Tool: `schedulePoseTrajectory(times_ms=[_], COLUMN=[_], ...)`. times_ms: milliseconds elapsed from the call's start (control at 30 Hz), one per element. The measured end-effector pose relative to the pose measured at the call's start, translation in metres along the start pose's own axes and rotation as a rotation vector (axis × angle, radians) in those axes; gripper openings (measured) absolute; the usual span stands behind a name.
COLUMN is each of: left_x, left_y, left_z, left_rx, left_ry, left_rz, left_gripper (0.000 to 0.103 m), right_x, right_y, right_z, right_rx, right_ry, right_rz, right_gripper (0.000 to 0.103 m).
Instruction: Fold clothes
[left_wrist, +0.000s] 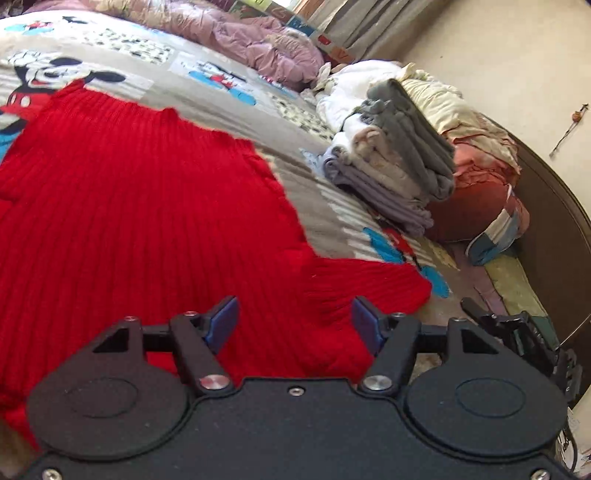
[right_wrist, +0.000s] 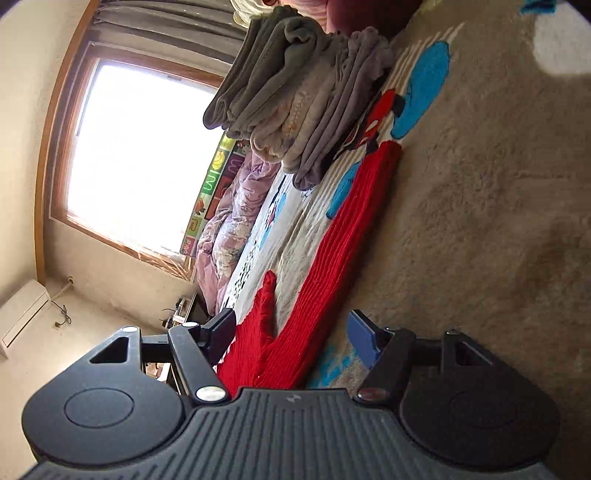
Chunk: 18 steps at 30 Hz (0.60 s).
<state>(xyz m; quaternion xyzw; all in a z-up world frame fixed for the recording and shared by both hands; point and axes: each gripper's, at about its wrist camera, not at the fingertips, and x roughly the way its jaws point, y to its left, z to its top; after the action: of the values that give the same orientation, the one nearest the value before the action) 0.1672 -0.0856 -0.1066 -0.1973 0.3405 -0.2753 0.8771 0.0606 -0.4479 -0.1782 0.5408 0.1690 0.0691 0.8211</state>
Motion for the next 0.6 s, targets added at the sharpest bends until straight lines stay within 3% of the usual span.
schedulePoseTrajectory(times_ms=[67, 133, 267, 333, 433, 533, 600], left_x=[0.0, 0.008, 0.036, 0.057, 0.093, 0.127, 0.148], left_y=[-0.014, -0.029, -0.101, -0.13, -0.169, -0.188, -0.197], left_z=[0.0, -0.001, -0.015, -0.025, -0.047, -0.07, -0.079], left_rx=[0.035, 0.105, 0.51, 0.667, 0.881, 1.051, 1.12], left_ry=[-0.02, 0.007, 0.056, 0.079, 0.127, 0.147, 0.152], left_rz=[-0.013, 0.044, 0.144, 0.195, 0.228, 0.294, 0.327], left_gripper=[0.068, 0.068, 0.068, 0.068, 0.067, 0.051, 0.051], right_x=[-0.008, -0.015, -0.029, -0.034, -0.035, -0.035, -0.035], right_y=[-0.004, -0.011, -0.026, -0.033, -0.038, -0.042, -0.045], right_z=[0.004, 0.012, 0.026, 0.032, 0.037, 0.042, 0.045], right_rx=[0.001, 0.022, 0.085, 0.124, 0.151, 0.173, 0.191], right_ry=[-0.024, -0.063, -0.166, -0.21, -0.243, -0.258, -0.262], right_rz=[0.003, 0.004, -0.001, -0.001, -0.012, -0.018, -0.01], right_gripper=[0.068, 0.068, 0.067, 0.068, 0.068, 0.068, 0.067])
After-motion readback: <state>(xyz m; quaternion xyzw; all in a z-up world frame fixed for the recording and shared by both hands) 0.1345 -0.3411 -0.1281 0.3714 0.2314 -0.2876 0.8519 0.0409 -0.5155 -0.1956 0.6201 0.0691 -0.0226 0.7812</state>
